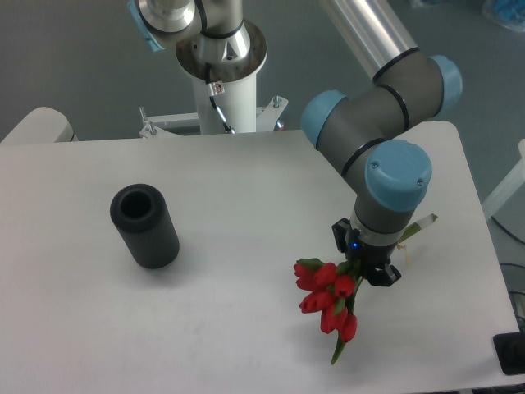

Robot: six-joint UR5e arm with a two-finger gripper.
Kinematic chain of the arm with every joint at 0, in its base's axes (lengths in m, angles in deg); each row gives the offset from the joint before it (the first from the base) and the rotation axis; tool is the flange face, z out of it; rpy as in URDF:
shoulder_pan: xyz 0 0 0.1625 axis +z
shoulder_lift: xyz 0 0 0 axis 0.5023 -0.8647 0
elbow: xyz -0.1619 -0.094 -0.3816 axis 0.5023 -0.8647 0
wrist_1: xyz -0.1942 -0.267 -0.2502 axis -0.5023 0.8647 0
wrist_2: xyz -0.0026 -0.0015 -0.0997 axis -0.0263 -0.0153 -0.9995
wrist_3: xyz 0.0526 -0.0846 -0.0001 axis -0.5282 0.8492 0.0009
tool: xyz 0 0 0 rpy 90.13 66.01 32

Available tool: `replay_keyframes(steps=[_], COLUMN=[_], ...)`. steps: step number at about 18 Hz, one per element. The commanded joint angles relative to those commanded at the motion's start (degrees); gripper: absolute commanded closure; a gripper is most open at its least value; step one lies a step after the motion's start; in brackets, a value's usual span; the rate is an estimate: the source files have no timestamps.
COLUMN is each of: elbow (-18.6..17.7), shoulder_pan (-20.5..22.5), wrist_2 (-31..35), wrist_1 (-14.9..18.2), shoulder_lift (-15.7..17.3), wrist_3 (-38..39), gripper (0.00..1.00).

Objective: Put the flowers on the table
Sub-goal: 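Carry the red tulip bunch in the gripper toward the black vase and lower it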

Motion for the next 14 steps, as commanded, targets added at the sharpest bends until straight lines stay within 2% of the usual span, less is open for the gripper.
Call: replay_keyframes(steps=[8,12,14], elbow=[-0.35,-3.42,-3.87], shoulder_pan=[-0.26,-2.81,-4.91], wrist_2=[0.0,1.48,2.46], wrist_1=[0.53,1.05,3.16], shoulder_lift=[0.09,0.96,1.23], wrist_3=[3.68,11.14,15.45], gripper=[0.89,0.89,0.89])
